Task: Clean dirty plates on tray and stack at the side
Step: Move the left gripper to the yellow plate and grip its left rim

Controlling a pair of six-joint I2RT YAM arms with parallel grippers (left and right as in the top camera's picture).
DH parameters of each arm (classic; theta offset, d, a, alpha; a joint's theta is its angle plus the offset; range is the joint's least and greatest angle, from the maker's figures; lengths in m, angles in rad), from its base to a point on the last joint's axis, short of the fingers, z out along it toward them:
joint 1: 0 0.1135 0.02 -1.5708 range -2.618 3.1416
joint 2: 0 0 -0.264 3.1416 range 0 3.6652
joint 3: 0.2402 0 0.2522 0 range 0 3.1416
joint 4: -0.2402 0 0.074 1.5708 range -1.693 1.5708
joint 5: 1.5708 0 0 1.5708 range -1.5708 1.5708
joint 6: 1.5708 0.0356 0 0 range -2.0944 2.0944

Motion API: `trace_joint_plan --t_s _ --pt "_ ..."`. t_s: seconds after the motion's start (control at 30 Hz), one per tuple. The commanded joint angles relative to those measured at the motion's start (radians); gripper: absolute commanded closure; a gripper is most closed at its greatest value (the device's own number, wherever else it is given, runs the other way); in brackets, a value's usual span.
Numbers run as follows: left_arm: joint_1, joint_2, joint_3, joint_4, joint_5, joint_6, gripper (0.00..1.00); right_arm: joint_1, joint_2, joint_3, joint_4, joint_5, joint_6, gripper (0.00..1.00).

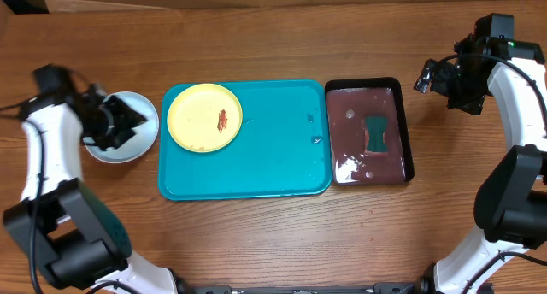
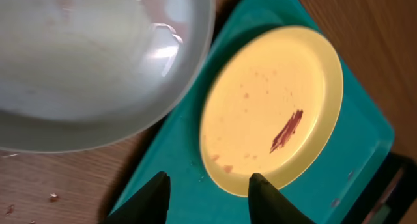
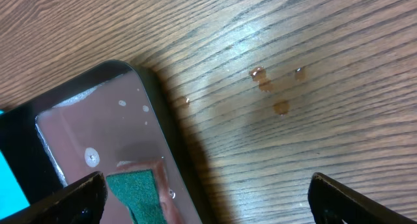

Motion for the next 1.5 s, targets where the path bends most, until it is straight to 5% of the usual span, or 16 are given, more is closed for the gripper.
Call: trace_joint_plan --t_s 0.0,0.1,0.37,1.47 --pt "-0.101 -0.011 0.017 -0.006 -0.101 0.034 0.65 -0.002 -0.016 0.009 0.003 0.003 0.003 0.00" --pt "-0.197 0.005 0.017 -0.002 -0.212 0.032 0.77 -0.002 -0.016 0.009 0.003 0.003 0.003 0.00" --pt "-0.274 0.011 0.017 0.002 -0.343 -0.005 0.71 -0.002 -0.016 0.009 0.003 0.003 0.003 0.00" --pt "-0.274 0.036 -0.165 0.237 -0.361 -0.019 0.73 -0.002 -0.016 0.009 0.003 0.003 0.003 0.00"
